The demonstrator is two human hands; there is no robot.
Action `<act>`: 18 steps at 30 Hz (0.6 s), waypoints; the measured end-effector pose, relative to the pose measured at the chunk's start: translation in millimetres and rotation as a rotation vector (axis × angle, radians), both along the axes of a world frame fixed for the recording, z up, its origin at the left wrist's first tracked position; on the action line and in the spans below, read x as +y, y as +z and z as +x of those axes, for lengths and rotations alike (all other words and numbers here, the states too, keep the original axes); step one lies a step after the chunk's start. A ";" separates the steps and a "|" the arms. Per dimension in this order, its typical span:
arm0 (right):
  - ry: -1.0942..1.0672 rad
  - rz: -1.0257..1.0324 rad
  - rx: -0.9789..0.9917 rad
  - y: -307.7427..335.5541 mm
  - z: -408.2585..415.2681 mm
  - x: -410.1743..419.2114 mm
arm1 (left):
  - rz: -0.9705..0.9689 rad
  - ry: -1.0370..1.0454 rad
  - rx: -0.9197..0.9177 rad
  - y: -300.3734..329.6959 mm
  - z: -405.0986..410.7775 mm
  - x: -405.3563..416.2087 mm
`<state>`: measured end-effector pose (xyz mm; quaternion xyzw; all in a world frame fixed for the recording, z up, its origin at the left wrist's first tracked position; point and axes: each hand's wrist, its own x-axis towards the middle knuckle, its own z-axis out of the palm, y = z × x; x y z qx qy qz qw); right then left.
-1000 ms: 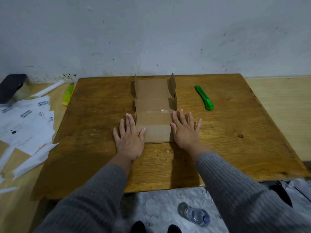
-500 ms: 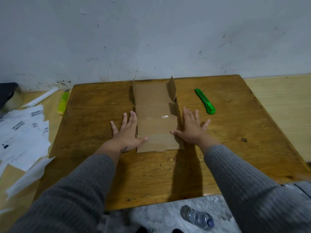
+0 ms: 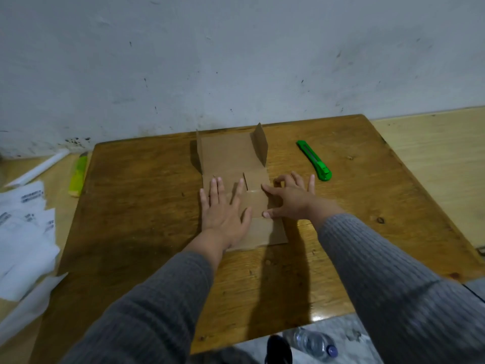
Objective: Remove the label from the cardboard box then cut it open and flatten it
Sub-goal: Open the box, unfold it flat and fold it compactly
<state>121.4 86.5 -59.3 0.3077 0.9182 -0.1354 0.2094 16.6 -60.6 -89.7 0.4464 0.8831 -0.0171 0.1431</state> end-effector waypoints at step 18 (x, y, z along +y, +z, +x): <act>-0.454 -0.103 0.573 -26.8 -59.1 58.9 | 0.244 0.041 0.120 -20.8 -0.8 3.7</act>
